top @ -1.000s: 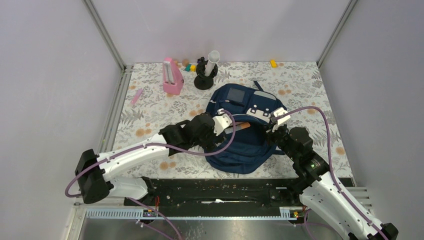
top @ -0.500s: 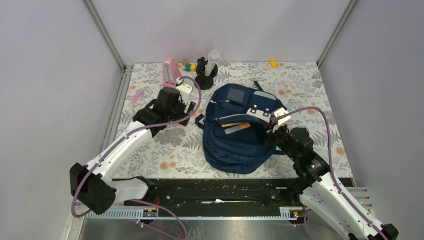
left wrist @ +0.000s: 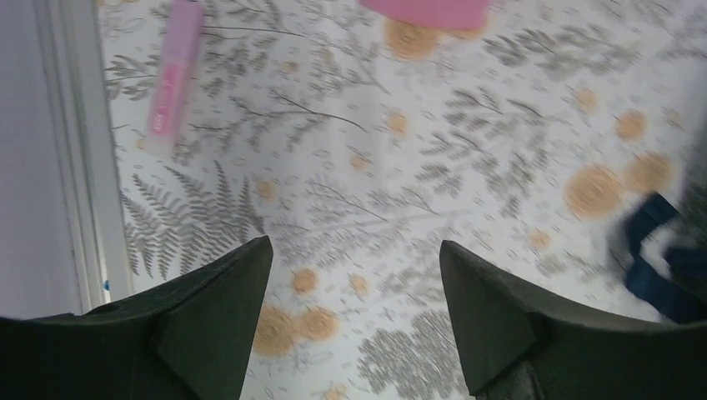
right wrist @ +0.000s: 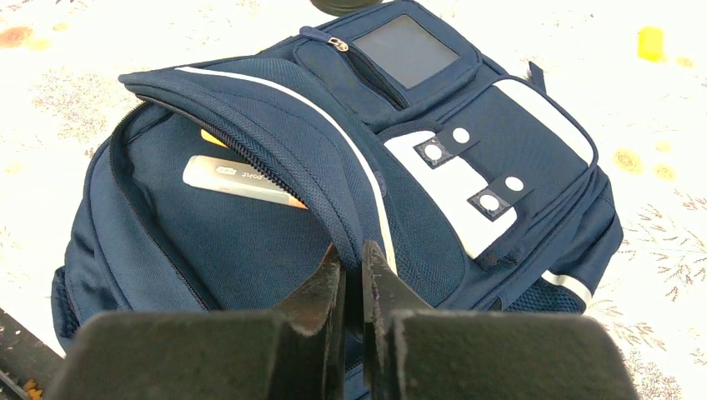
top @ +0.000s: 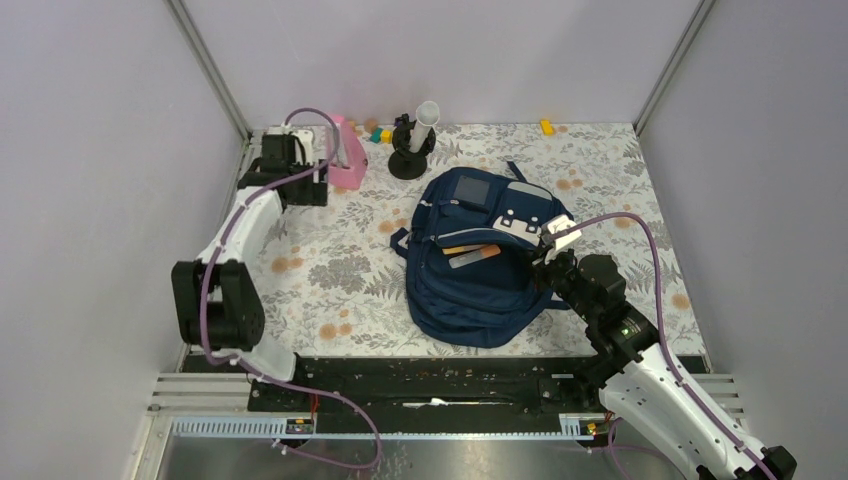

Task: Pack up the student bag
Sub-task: Pick up the stationery from the center of the board.

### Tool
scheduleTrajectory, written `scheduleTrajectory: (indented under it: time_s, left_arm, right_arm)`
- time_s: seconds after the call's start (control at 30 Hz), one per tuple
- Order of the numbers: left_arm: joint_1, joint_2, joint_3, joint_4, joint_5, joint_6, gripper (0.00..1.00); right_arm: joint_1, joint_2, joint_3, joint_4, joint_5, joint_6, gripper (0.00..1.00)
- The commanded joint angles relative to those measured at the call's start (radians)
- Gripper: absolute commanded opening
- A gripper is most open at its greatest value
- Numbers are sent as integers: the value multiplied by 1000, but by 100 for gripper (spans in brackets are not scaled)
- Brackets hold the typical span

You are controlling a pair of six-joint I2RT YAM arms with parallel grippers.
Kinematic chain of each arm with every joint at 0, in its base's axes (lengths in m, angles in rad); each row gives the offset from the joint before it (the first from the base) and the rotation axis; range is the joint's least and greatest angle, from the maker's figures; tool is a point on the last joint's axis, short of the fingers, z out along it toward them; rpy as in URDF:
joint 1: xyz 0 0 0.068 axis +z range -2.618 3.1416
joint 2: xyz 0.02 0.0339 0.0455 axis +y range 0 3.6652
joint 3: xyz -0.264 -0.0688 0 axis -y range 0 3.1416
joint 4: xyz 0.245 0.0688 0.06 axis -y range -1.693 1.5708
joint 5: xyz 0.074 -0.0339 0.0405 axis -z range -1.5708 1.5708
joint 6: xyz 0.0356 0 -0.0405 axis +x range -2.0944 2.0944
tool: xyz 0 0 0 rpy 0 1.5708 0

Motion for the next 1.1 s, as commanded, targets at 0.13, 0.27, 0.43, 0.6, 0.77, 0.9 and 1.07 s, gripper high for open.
scheduleTrajectory:
  time_s: [0.13,0.27,0.43,0.6,0.77,0.9,1.07]
  left_arm:
    - [197,273,249,17,89,82,76]
    - [252,395,338,-26,111,84,75]
    - [294,518,451,-82,109,83,75]
    - [302,573,513,-106,86,74,75]
    - [312,641,592,-152,44,66,75]
    - [320,675,601,-164,63,65,75]
    - [326,712,618,-174,42,55,75]
  right_arm:
    - [-5,-14,19,153,-7,26,0]
    - [-5,-8,17,156,-5,28,0]
    - [-5,-6,15,159,-8,29,0]
    - [-4,10,15,165,-7,35,0]
    - [-4,16,17,166,-33,38,0]
    - [-3,11,14,165,-30,37,0]
    - [-5,9,16,159,-29,37,0]
